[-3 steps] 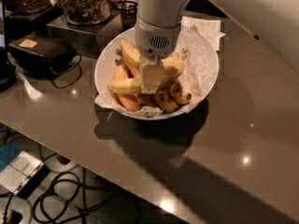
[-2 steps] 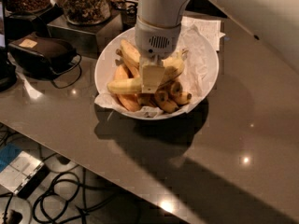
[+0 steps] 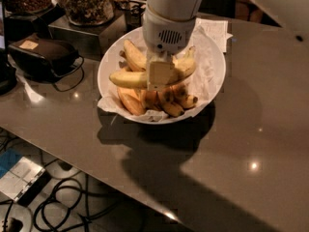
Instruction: Pick banana from white bowl
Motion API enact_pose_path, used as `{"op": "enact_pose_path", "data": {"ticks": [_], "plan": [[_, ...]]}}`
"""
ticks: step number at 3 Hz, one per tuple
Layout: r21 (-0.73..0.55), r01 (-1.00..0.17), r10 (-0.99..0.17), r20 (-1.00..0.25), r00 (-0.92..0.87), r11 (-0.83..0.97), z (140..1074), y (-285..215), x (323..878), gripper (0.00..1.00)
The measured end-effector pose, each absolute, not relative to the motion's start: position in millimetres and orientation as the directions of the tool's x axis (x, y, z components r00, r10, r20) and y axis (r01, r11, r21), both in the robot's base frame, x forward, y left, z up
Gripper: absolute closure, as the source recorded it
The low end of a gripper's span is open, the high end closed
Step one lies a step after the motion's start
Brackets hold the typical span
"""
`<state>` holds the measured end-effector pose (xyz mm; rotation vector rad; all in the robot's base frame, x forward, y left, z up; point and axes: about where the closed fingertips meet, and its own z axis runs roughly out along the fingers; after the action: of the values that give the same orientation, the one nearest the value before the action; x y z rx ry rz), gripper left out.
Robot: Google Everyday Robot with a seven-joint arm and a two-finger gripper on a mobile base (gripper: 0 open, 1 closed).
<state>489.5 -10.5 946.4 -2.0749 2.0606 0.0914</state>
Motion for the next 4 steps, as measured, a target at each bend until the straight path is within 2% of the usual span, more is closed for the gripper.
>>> {"op": "enact_pose_path", "data": {"ticks": [3,4], "plan": [[-0.217,-0.976,-0.977,-0.208,0.048,-0.002,992.9,-5.1,468.3,1.0],[-0.241,-0.965,-0.963,-0.218,0.156,-0.101,1004.7,32.0,443.2,1.0]]}}
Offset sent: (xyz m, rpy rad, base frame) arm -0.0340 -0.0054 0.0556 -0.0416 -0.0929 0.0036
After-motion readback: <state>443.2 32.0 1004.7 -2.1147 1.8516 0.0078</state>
